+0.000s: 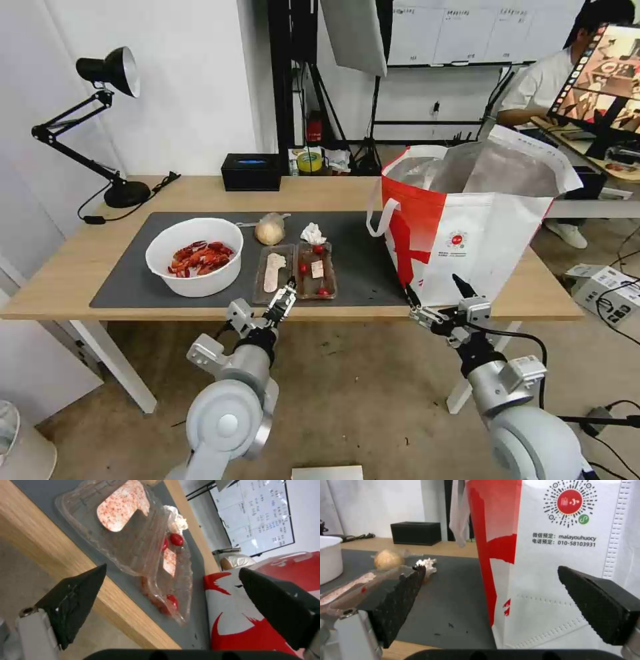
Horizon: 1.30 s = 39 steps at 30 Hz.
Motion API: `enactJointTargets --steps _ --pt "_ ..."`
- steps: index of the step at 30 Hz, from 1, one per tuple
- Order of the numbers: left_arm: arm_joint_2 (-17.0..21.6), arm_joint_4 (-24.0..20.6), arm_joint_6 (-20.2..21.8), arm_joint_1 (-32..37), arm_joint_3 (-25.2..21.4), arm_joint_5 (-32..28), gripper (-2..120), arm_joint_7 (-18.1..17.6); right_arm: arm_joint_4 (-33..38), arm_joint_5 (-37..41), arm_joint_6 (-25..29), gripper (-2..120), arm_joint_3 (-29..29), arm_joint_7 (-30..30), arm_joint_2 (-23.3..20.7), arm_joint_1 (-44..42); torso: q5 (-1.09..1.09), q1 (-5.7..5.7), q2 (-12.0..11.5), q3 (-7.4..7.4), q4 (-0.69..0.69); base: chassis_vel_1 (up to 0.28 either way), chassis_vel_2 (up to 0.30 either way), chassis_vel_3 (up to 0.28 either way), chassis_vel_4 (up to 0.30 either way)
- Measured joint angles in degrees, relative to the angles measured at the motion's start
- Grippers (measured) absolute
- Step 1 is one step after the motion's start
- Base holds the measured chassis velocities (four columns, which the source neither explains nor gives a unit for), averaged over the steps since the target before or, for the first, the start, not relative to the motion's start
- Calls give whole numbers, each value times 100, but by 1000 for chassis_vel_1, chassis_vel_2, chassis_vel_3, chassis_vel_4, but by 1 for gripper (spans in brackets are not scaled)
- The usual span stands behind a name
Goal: Pick up the trash from the table and place it into the takeout bag.
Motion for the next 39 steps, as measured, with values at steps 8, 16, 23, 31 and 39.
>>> enactJointTargets --steps 8,16,23,31,39 --pt "-19 184 -37 -127 82 12 100 19 -13 -3 14 100 14 0 -11 -8 0 0 0 0 0 0 0 0 0" --pt "-25 267 -81 -179 94 27 100 29 -13 -16 23 100 21 -1 -20 -49 0 0 0 0 0 0 0 0 0" --pt "-54 317 -87 -239 64 31 100 56 -28 -71 53 100 14 -3 -14 -83 0 0 0 0 -1 0 0 0 0" --pt "-99 352 -84 -239 82 43 100 149 -28 -99 62 100 4 -5 3 -120 0 0 0 0 0 0 0 0 0" --pt "-78 420 -72 -257 110 43 100 175 -56 -121 97 100 7 -10 30 -149 0 0 0 0 0 0 0 0 0"
